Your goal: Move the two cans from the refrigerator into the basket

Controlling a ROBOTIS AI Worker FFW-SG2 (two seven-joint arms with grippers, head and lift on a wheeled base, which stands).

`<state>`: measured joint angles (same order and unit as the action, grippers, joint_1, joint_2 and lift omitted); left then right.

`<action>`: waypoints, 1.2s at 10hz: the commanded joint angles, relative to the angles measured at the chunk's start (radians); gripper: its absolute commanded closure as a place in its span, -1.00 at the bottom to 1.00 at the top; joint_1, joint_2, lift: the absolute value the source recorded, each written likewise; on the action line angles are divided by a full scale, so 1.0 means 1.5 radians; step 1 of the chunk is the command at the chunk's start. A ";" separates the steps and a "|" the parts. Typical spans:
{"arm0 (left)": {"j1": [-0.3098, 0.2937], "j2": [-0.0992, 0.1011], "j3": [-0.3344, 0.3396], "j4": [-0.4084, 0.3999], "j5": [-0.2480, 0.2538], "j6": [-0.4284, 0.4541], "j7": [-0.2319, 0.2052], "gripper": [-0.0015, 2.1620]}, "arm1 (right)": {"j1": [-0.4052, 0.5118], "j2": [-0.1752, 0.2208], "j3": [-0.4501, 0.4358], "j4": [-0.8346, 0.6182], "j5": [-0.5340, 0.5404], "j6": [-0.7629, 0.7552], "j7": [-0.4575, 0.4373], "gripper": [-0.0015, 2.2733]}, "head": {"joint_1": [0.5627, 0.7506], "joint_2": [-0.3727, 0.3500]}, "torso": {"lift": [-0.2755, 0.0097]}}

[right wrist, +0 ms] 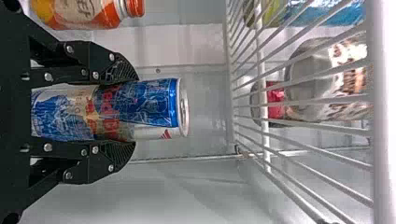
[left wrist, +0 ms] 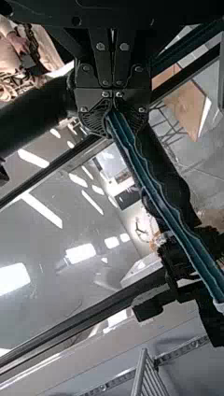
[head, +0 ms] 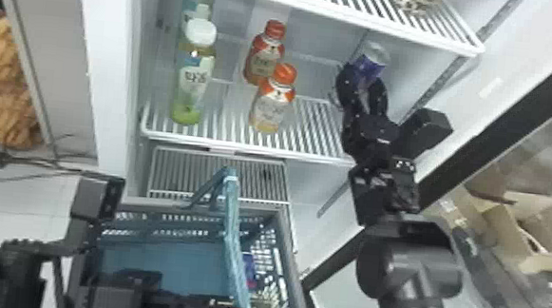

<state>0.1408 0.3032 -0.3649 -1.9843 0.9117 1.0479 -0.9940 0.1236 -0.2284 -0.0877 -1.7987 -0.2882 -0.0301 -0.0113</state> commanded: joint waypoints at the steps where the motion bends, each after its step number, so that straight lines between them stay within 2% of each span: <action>1: 0.001 -0.001 0.001 0.000 0.000 0.000 0.000 0.10 | 0.045 0.001 -0.008 -0.058 -0.017 0.023 0.004 -0.21 | 0.41 -0.94 | -0.93; 4: 0.004 -0.002 0.001 0.000 0.000 0.000 0.000 0.10 | 0.114 0.005 -0.017 -0.138 -0.023 0.036 0.014 -0.21 | 0.41 -0.94 | -0.93; 6: 0.004 -0.003 0.003 0.000 -0.003 0.002 0.000 0.10 | 0.183 0.019 -0.044 -0.215 -0.035 0.059 0.018 -0.21 | 0.41 -0.94 | -0.93; 10: 0.008 -0.003 0.005 0.000 -0.002 0.002 0.000 0.10 | 0.291 0.031 -0.071 -0.338 -0.072 0.074 0.035 -0.21 | 0.41 -0.94 | -0.93; 12: 0.008 -0.003 0.005 0.000 -0.002 0.002 0.000 0.10 | 0.363 0.037 -0.086 -0.420 -0.099 0.125 0.045 -0.21 | 0.41 -0.94 | -0.93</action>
<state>0.1522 0.2991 -0.3570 -1.9843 0.9088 1.0504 -0.9940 0.6369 -0.1743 -0.2120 -2.3953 -0.4219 0.1290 0.0568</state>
